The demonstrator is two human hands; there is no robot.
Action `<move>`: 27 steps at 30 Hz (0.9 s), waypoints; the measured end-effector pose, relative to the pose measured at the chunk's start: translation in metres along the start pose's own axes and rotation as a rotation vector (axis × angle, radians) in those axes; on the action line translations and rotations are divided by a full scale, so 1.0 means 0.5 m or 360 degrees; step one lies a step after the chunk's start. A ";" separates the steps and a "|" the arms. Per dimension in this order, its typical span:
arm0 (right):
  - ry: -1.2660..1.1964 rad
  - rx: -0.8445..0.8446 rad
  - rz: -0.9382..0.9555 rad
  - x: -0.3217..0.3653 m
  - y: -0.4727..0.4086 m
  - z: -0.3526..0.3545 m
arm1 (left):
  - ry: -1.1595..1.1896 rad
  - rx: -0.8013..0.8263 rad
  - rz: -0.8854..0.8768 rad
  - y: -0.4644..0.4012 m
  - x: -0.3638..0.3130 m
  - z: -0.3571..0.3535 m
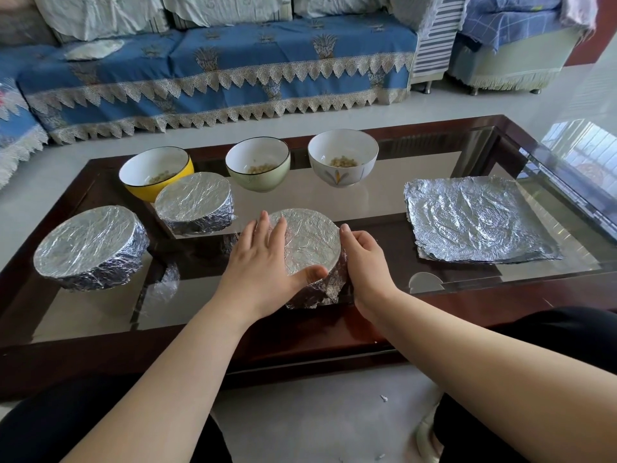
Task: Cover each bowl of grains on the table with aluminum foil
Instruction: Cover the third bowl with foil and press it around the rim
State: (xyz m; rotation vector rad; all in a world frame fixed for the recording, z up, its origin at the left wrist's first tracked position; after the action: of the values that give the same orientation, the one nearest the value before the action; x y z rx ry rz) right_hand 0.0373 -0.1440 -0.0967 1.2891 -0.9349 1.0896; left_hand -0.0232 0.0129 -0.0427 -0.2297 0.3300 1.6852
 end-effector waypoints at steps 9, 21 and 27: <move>-0.0227 0.0077 -0.0056 0.013 -0.004 -0.005 | -0.0005 -0.0093 -0.0027 -0.002 0.000 -0.001; -0.0232 0.0067 -0.0158 -0.005 -0.014 -0.009 | -0.0030 -0.0102 -0.0014 -0.006 0.002 -0.006; -0.0295 0.0092 -0.0231 -0.014 -0.018 -0.016 | -0.0040 -0.0104 0.0003 -0.005 0.002 -0.005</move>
State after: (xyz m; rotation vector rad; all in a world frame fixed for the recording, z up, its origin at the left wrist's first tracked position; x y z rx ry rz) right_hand 0.0439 -0.1361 -0.1063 1.5017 -0.9359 0.9012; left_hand -0.0208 0.0131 -0.0454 -0.2566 0.2571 1.7009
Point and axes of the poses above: each hand's wrist, its own y-axis away from the middle knuckle, its own z-axis out of the back of the hand, x = y × z, the point moved 7 cm from there along -y, towards the middle knuckle, and after that the axes turned 10 degrees about y, right-handed, at the moved point
